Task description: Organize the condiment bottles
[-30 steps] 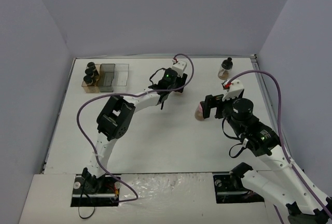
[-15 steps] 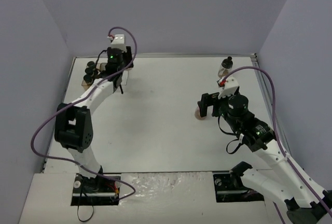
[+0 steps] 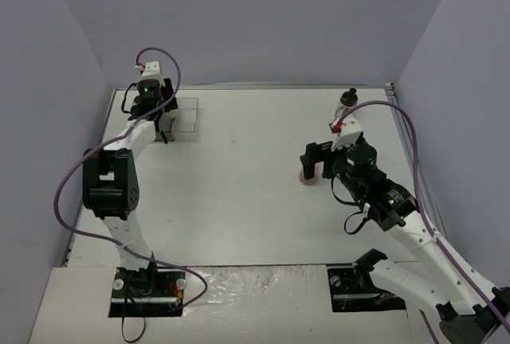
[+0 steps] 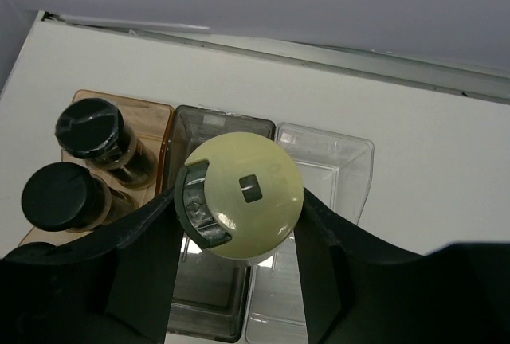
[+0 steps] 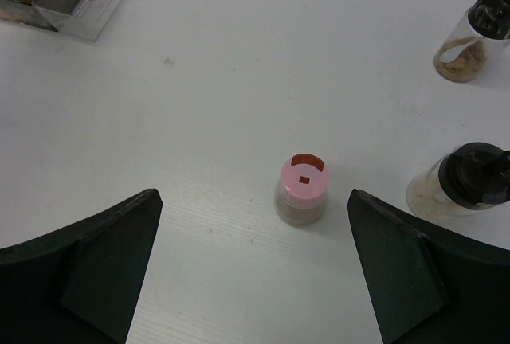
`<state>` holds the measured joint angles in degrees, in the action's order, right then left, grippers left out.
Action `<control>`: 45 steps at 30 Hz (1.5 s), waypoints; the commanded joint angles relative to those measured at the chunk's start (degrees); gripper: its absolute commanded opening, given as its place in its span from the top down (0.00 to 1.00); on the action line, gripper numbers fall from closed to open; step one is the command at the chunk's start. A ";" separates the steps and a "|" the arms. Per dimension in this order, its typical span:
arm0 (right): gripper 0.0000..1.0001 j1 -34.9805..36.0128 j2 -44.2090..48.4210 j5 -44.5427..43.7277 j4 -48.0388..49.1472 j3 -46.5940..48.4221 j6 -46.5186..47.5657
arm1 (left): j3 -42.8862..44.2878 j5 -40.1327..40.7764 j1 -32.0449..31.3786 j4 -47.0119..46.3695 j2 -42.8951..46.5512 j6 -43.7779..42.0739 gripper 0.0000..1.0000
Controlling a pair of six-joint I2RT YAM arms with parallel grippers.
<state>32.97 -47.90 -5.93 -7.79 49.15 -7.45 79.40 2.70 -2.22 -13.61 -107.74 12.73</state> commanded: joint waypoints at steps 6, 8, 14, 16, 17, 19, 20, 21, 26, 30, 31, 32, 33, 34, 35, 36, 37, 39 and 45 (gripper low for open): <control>0.00 -0.19 -0.44 -1.31 4.36 -0.33 0.51 | 5.12 -1.99 1.96 -9.55 -1.82 0.85 0.66; 0.00 -0.27 -0.44 -1.35 4.36 -0.45 0.51 | 4.92 -1.92 1.96 -9.75 -1.86 0.57 0.66; 0.00 -0.32 -0.74 -1.80 4.49 -0.81 0.82 | 5.46 -1.95 1.96 -10.42 -3.43 -0.86 0.66; 0.00 -0.28 -1.07 -1.71 4.53 -0.63 0.96 | 6.36 -1.90 1.96 -10.74 -4.40 -1.33 0.65; 0.00 -0.28 -1.20 -1.71 4.53 -0.63 1.00 | 6.86 -1.81 1.96 -10.83 -5.08 -1.59 0.65; 0.00 -0.28 -1.32 -1.71 4.60 -0.63 1.04 | 8.00 -1.73 1.96 -10.84 -6.37 -1.96 0.65; 0.00 -0.28 -1.43 -1.71 4.62 -0.58 1.09 | 8.44 -1.68 1.96 -10.82 -6.87 -2.11 0.65; 0.00 -0.28 -1.59 -1.76 4.67 -0.59 1.13 | 8.77 -1.64 1.96 -10.82 -7.52 -2.23 0.65; 0.00 -0.28 -2.18 -1.97 4.83 -0.75 1.30 | 10.16 -2.06 1.96 -11.56 -9.87 -2.83 0.61; 0.00 -0.28 -2.88 -2.23 5.22 -1.30 1.22 | 10.69 -1.83 1.96 -11.69 -11.23 -3.30 0.61; 0.00 -0.28 -2.99 -2.54 5.45 -1.51 1.09 | 10.61 -1.78 1.96 -11.83 -11.39 -3.45 0.60; 0.00 -0.28 -3.09 -2.85 5.69 -1.70 0.95 | 10.51 -1.73 1.96 -11.97 -11.53 -3.60 0.58; 0.00 -0.35 -3.37 -2.93 5.90 -1.98 0.88 | 10.37 -1.73 1.96 -12.04 -11.67 -3.81 0.52; 0.00 -0.31 -3.87 -2.89 5.99 -2.09 0.75 | 10.34 -1.73 1.96 -12.00 -11.81 -3.96 0.47; 0.00 -0.28 -4.37 -2.81 6.08 -2.13 0.59 | 10.32 -1.73 1.96 -11.89 -11.90 -4.05 0.43; 0.00 -0.28 -4.84 -2.71 6.17 -2.13 0.41 | 10.27 -1.73 1.96 -11.75 -11.95 -4.10 0.40; 0.00 -0.33 -5.23 -2.68 6.20 -2.13 0.28 | 10.20 -1.73 1.96 -11.70 -11.97 -4.12 0.36; 0.00 -0.36 -6.59 -2.77 6.83 -2.56 -0.20 | 9.90 -1.82 1.96 -11.61 -11.70 -4.20 0.21; 0.00 -0.42 -11.35 -5.05 7.26 -2.04 -4.34 | 8.10 -2.29 1.96 -9.08 -8.61 -2.86 0.04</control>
<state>32.97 -55.98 -7.80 -5.14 46.26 -8.32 86.06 1.26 -0.38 -20.41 -122.21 9.05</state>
